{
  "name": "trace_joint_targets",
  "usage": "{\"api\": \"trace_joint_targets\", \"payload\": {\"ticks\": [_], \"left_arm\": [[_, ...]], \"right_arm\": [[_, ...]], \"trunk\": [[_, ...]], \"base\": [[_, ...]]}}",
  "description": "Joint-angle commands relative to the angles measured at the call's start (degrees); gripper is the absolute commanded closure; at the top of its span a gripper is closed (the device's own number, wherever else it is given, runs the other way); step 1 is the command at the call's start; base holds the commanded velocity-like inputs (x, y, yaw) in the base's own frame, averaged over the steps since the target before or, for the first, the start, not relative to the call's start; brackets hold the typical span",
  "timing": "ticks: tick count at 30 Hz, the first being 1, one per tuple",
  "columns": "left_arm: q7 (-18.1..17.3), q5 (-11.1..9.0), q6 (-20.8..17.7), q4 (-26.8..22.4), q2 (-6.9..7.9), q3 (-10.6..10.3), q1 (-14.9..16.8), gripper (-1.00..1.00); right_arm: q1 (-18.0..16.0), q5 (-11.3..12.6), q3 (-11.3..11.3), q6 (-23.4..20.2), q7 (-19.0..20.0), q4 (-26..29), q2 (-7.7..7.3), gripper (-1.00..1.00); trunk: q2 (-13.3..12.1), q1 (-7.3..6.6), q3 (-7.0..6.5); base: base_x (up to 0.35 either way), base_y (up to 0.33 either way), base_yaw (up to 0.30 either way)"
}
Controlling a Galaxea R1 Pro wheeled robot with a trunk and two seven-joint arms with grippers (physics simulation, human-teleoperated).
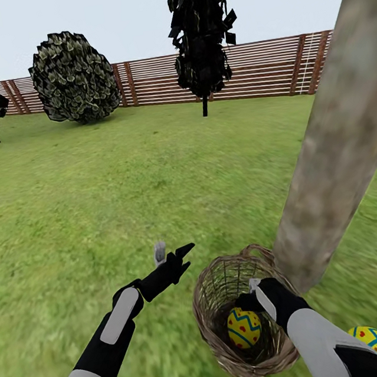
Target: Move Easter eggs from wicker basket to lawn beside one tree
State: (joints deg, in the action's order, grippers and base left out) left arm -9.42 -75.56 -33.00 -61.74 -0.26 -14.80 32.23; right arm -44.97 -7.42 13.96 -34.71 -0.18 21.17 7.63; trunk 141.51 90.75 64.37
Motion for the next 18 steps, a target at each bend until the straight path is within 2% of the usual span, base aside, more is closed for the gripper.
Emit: {"api": "trace_joint_targets", "payload": {"ticks": [1, 5, 7, 8, 10, 18], "left_arm": [[-0.1, -0.2, -0.2, 0.0, -0.01, 0.0, 0.0, -1.0], [-0.1, -0.2, -0.2, 0.0, 0.03, 0.0, 0.0, -1.0], [-0.1, -0.2, -0.2, 0.0, 0.07, 0.0, 0.0, -1.0], [-0.4, -0.5, -0.6, 0.4, 0.4, 0.4, -0.3, -1.0], [-1.1, -0.8, 0.1, 0.3, 0.8, 1.0, -0.9, -1.0], [0.0, -0.6, 0.5, 0.4, 0.37, 3.3, -2.0, -1.0]], "right_arm": [[0.0, -0.6, 0.5, -0.2, 0.1, 0.1, 0.09, -1.0], [0.0, -0.6, 0.4, 0.5, 0.1, 0.1, 0.13, -1.0], [0.0, -0.4, 0.4, 3.3, 0.0, 0.0, 0.25, -1.0], [-0.4, -0.1, 0.7, 2.9, -0.3, 0.1, 0.58, -1.0], [-1.0, 0.6, 0.5, 2.6, 0.3, 0.8, 0.29, -1.0], [-3.6, 0.4, 0.3, 2.8, 1.4, 2.9, 0.28, -1.0]], "trunk": [[0.4, 0.21, 0.23], [1.7, 0.94, 0.98], [1.8, 0.99, 1.43], [1.8, 1.0, 1.42], [1.8, 1.0, 1.42], [1.8, 1.0, 1.42]], "base": [[0.0, 0.0, 0.0], [0.0, 0.0, 0.0], [0.0, 0.0, 0.0], [0.0, 0.0, 0.0], [0.0, 0.0, 0.0], [0.014, 0.047, 0.0]]}}
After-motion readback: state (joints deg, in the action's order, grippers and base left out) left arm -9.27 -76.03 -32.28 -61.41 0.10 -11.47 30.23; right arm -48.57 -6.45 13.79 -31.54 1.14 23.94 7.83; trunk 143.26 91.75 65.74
